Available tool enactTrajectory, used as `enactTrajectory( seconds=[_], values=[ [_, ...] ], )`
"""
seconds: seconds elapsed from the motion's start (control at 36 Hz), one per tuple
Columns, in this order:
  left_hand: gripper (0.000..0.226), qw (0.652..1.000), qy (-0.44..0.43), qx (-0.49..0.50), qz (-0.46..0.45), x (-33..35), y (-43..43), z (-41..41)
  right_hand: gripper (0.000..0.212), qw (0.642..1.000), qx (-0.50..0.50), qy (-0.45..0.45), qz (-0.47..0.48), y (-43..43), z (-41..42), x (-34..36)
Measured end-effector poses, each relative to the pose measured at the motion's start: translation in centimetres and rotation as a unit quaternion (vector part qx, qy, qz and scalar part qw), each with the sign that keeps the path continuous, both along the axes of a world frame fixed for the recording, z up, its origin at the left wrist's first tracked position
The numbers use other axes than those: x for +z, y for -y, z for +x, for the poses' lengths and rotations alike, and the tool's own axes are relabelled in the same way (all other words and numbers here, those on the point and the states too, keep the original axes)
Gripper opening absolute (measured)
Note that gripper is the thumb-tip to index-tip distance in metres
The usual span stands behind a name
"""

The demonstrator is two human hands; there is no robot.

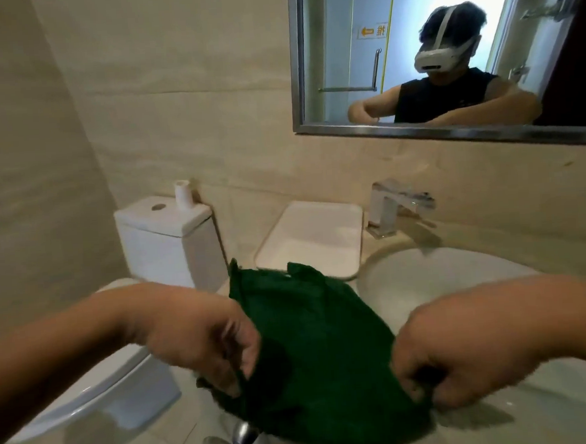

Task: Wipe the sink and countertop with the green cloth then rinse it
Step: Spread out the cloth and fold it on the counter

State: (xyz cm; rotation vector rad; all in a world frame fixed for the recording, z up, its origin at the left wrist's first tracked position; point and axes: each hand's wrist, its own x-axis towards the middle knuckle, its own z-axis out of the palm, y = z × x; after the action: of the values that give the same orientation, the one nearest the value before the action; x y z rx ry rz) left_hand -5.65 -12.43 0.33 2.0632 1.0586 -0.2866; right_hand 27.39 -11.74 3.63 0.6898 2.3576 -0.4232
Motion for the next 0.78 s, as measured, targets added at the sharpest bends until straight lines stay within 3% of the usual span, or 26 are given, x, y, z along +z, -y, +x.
enactTrajectory(
  seconds=[0.06, 0.17, 0.28, 0.36, 0.44, 0.53, 0.78],
  values=[
    [0.017, 0.998, -0.021, -0.011, -0.056, -1.4, 0.8, 0.0, 0.011, 0.999, 0.01, 0.024, -0.045, 0.7, 0.1, -1.5],
    [0.015, 0.993, 0.029, 0.008, -0.114, -3.2, 1.2, -0.6, 0.017, 0.996, -0.009, 0.018, -0.091, 0.6, 0.0, -2.9],
    [0.012, 0.979, 0.119, 0.091, -0.14, -4.0, 0.1, -2.3, 0.015, 0.989, -0.084, -0.07, -0.097, -1.6, 0.1, -3.2],
    [0.015, 0.946, 0.203, 0.189, -0.167, -4.5, -1.3, -4.4, 0.011, 0.97, -0.154, -0.16, -0.104, -4.0, 0.7, -3.2],
    [0.025, 0.912, 0.262, 0.284, -0.136, -5.2, -2.7, -6.3, 0.009, 0.943, -0.216, -0.235, -0.096, -6.6, 1.0, -3.7],
    [0.037, 0.888, 0.262, 0.37, -0.079, -5.8, -4.0, -7.4, 0.005, 0.919, -0.26, -0.279, -0.096, -9.3, 0.8, -4.8],
    [0.012, 0.847, 0.189, 0.487, 0.098, -7.1, -7.2, -7.4, 0.003, 0.89, -0.302, -0.337, 0.054, -14.6, -3.0, -7.2]
  ],
)
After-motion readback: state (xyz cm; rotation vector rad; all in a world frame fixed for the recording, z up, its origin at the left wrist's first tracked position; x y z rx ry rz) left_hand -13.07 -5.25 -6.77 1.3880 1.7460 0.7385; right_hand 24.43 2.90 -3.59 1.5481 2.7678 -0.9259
